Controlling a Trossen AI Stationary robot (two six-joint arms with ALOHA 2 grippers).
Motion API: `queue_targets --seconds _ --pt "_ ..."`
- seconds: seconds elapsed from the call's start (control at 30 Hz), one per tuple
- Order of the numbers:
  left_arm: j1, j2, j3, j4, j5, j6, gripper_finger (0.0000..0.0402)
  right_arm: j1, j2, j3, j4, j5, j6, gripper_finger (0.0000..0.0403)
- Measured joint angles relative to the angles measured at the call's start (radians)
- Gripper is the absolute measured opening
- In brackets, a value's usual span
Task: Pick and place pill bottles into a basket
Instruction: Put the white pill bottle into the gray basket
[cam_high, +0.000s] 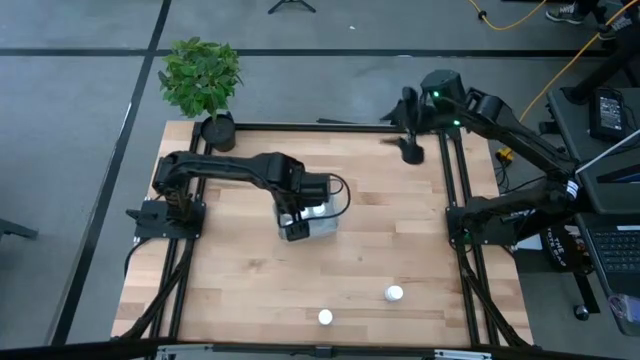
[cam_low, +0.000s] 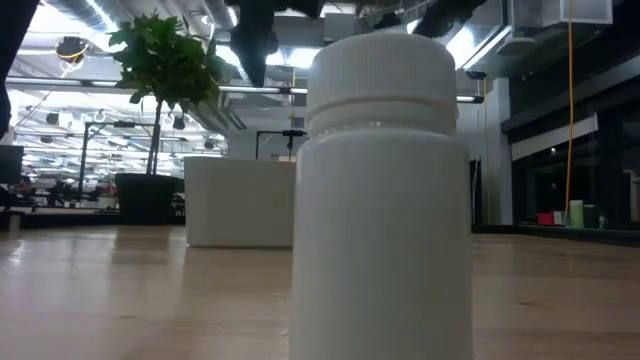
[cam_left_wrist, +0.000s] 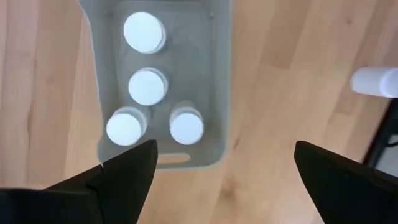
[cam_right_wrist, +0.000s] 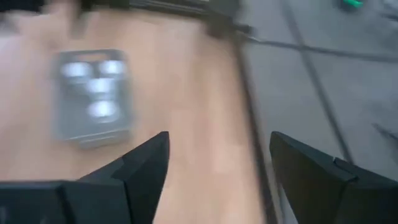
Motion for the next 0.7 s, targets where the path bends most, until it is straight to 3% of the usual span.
queue_targets --seconds 0.13,0.23,0.37,0.5,0.7 --pt "-0.027 -0.014 0.025 -0.005 0.054 -0.007 0.0363 0.042 -0.057 0.0 -0.133 -0.259 -0.107 0.0277" --pt "-0.058 -0.019 0.027 -0.007 0.045 -0.005 0.0356 0.098 -0.117 0.0 -0.179 -0.305 -0.078 0.0277" --pt "-0.09 -0.02 0.027 -0.017 0.034 0.04 0.0354 0.226 -0.204 0.0 -0.185 -0.158 0.102 0.0277" --pt "-0.129 -0.02 0.027 -0.054 0.008 0.089 0.0353 0.431 -0.256 0.0 -0.195 0.022 0.344 0.0277" --pt "-0.224 -0.02 0.026 -0.092 -0.076 0.187 0.0354 0.806 -0.187 0.0 -0.195 0.309 0.766 0.0277"
